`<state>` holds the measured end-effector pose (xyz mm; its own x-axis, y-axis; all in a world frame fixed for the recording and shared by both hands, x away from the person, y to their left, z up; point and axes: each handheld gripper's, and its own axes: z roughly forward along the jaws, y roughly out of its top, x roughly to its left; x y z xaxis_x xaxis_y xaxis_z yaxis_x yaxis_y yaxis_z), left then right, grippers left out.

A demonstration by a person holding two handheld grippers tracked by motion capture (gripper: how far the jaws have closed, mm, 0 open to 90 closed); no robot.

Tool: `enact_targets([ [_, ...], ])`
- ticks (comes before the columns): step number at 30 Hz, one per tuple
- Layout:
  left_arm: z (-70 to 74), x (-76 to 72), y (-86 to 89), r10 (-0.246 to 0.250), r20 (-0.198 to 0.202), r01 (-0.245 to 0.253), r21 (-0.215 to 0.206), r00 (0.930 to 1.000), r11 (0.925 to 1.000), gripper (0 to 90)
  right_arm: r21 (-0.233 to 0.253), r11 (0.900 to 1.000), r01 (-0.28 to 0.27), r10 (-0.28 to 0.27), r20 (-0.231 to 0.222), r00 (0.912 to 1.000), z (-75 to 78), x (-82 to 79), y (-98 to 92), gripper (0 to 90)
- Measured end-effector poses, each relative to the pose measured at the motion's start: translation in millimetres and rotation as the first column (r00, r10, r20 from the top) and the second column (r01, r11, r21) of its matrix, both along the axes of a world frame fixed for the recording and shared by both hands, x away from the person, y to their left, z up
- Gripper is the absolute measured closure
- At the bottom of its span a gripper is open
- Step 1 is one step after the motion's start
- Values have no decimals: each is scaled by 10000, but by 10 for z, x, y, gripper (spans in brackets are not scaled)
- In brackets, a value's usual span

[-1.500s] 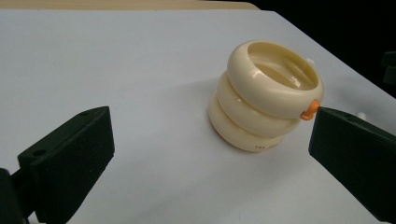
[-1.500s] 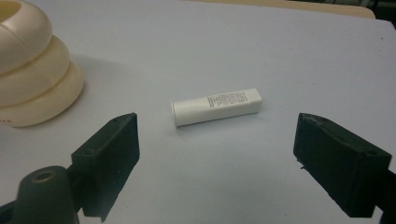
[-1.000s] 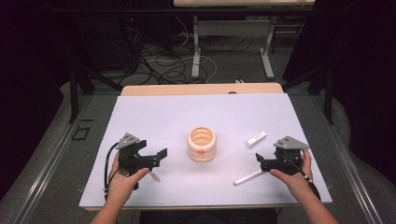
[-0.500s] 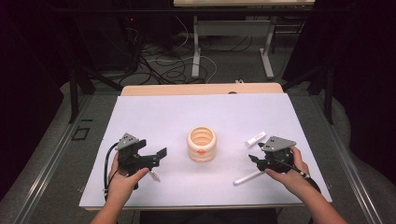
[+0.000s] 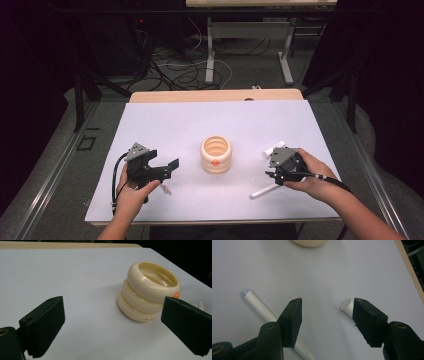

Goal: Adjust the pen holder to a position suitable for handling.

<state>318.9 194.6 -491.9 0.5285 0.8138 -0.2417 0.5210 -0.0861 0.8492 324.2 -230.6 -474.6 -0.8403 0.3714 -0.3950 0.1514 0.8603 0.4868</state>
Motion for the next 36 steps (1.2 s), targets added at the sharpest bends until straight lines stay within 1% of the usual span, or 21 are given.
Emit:
enact_targets([
  [3,2,0,3,25,19,-25,-7,10000,10000,55,-369,9989,-284,275,-244,9993,2,8,35,408],
  [9,0,10,2,-5,-30,5,30,10000,10000,58,-959,9893,-1103,1082,-268,9938,-4,-41,92,480],
  [11,-5,7,-1,-10,-59,11,39,10000,10000,59,-1380,9724,-1881,1869,-218,9821,-22,-36,105,500],
  [12,-10,5,-5,2,-74,-2,7,10000,10000,60,-1453,9701,-1944,1926,-268,9809,-46,-54,110,503],
  [17,-5,0,7,35,-14,-35,-3,10000,10000,64,-2205,9313,-2900,2807,-732,9570,-136,-76,128,522],
  [18,-6,-1,8,42,-12,-42,2,10000,10000,64,-2333,9126,-3358,3228,-928,9419,-163,-84,131,530],
  [19,-8,-2,9,35,-22,-35,-1,10000,10000,64,-2333,9126,-3358,3228,-928,9419,-163,-84,131,530],
  [20,-9,-4,12,47,-32,-47,8,10000,10000,64,-2455,8974,-3666,3514,-1048,9303,-170,-79,137,529],
  [21,-7,-6,14,39,-56,-39,28,10000,10000,65,-2579,8880,-3807,3592,-1277,9245,-175,-97,135,527],
  [22,-6,-7,15,41,-46,-41,35,10000,10000,66,-2729,8709,-4087,3834,-1427,9125,-199,-116,131,527],
  [23,-6,-8,15,46,-36,-46,38,10000,10000,66,-2891,8465,-4470,4233,-1438,8945,-207,-98,138,531],
  [25,-8,-9,15,58,-54,-58,16,10000,10000,66,-2986,8472,-4394,4092,-1604,8982,-209,-116,127,541],
  [26,-11,-8,16,64,-75,-64,-2,10000,10000,66,-3117,8325,-4580,4275,-1645,8889,-212,-105,124,553],
  [27,-15,-5,15,67,-86,-67,-4,9999,10000,67,-3199,8244,-4670,4387,-1601,8842,-229,-93,110,572],
  [28,-19,-3,14,81,-78,-82,-24,9999,10000,67,-3199,8244,-4670,4387,-1601,8842,-229,-93,110,572],
  [29,-21,-1,14,80,-88,-80,-27,9999,10000,68,-3279,8110,-4846,4532,-1718,8747,-222,-71,109,581],
  [30,-22,1,15,80,-86,-80,-30,9999,10000,68,-3340,8075,-4862,4464,-1928,8738,-217,-68,103,591],
  [31,-22,1,15,93,-91,-94,-37,9999,9999,68,-3256,8177,-4747,4379,-1836,8801,-228,-73,89,605],
  [32,-21,1,17,94,-83,-94,-32,9999,10000,69,-3323,8038,-4934,4557,-1892,8698,-223,-53,92,621],
  [34,-18,2,22,94,-89,-94,-6,9999,10000,69,-3353,7915,-5109,4630,-2166,8595,-220,-42,96,636],
  [36,-18,0,25,113,-86,-113,-3,9999,9999,69,-3405,7840,-5190,4645,-2326,8544,-232,-47,105,650],
])
